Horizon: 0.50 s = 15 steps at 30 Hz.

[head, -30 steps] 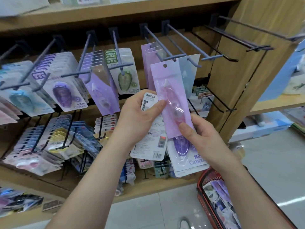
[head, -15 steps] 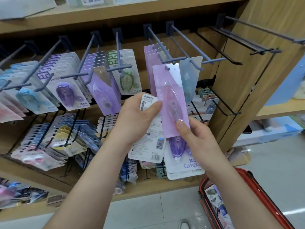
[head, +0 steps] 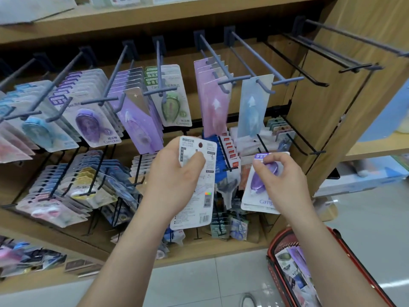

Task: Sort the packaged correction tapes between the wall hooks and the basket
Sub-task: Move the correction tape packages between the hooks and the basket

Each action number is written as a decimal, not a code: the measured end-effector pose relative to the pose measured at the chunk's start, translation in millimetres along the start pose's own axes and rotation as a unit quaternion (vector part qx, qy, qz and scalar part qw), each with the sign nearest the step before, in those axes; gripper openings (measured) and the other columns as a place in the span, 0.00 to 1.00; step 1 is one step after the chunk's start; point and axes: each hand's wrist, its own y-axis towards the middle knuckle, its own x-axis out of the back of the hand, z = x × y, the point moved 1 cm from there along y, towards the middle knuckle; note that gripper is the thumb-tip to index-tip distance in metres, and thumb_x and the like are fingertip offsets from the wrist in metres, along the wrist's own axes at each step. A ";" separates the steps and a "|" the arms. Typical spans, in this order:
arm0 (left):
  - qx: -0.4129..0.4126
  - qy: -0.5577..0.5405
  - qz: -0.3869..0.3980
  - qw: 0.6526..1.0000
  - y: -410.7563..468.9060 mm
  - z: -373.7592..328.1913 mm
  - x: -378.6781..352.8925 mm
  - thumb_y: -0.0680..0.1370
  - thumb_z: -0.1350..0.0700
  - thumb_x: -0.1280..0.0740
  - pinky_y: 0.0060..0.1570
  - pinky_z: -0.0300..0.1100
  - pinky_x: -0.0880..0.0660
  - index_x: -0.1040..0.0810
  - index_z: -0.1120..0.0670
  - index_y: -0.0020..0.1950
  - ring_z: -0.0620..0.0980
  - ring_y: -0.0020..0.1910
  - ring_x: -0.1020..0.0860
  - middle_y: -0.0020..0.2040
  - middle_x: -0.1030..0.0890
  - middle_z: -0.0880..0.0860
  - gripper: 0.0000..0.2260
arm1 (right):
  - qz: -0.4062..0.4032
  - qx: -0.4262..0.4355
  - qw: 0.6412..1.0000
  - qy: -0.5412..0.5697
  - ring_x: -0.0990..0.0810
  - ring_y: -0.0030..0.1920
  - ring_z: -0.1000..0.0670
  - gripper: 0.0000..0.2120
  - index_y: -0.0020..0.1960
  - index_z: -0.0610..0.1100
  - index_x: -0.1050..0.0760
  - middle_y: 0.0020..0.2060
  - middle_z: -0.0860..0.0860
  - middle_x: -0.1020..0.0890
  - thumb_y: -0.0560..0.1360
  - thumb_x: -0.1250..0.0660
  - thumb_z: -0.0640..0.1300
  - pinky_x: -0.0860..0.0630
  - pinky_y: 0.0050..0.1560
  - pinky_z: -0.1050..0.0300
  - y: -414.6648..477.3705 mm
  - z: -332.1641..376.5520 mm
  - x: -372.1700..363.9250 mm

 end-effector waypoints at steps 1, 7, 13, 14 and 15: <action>0.003 -0.021 0.001 1.000 -1.7 -1.2 -1.4 0.80 0.57 0.36 0.47 0.55 0.20 0.21 0.46 0.46 0.50 0.42 0.17 0.41 0.15 0.46 0.08 | 0.008 0.007 1.000 -0.003 0.25 0.36 0.56 0.05 0.45 0.53 0.27 0.46 0.54 0.20 0.78 0.32 0.50 0.31 0.35 0.60 -1.2 -1.7 3.4; 0.020 -0.195 0.023 0.980 1.1 -3.5 -24.6 0.81 0.49 0.39 0.59 0.62 0.24 0.20 0.42 0.57 0.53 0.55 0.18 0.54 0.16 0.51 0.09 | 0.153 0.138 0.977 0.054 0.25 0.56 0.61 0.12 0.46 0.56 0.18 0.54 0.54 0.23 0.79 0.33 0.39 0.31 0.53 0.75 -27.3 26.8 9.1; -0.018 -0.201 0.088 0.976 4.4 -8.4 -44.0 0.76 0.43 0.39 0.66 0.42 0.31 0.29 0.35 0.69 0.39 0.68 0.29 0.70 0.28 0.43 0.20 | 0.209 0.154 0.965 -0.035 0.28 0.64 0.59 0.31 0.60 0.61 0.22 0.62 0.56 0.27 0.61 0.29 0.74 0.31 0.66 0.63 -37.2 35.9 -0.6; 0.003 -0.223 0.115 0.968 4.4 -6.5 -45.5 0.75 0.40 0.37 0.67 0.43 0.32 0.29 0.35 0.69 0.40 0.69 0.29 0.71 0.28 0.44 0.21 | 0.193 0.151 0.969 -0.023 0.28 0.64 0.59 0.30 0.59 0.60 0.22 0.61 0.55 0.27 0.61 0.27 0.72 0.31 0.66 0.64 -36.9 36.7 -0.2; 0.028 -0.259 0.143 0.955 3.8 -4.2 -46.9 0.74 0.39 0.35 0.69 0.46 0.32 0.27 0.37 0.68 0.44 0.70 0.29 0.71 0.28 0.45 0.22 | 0.165 0.150 0.975 -0.011 0.29 0.63 0.60 0.26 0.57 0.60 0.21 0.60 0.55 0.27 0.63 0.26 0.69 0.32 0.65 0.67 -36.4 37.8 0.5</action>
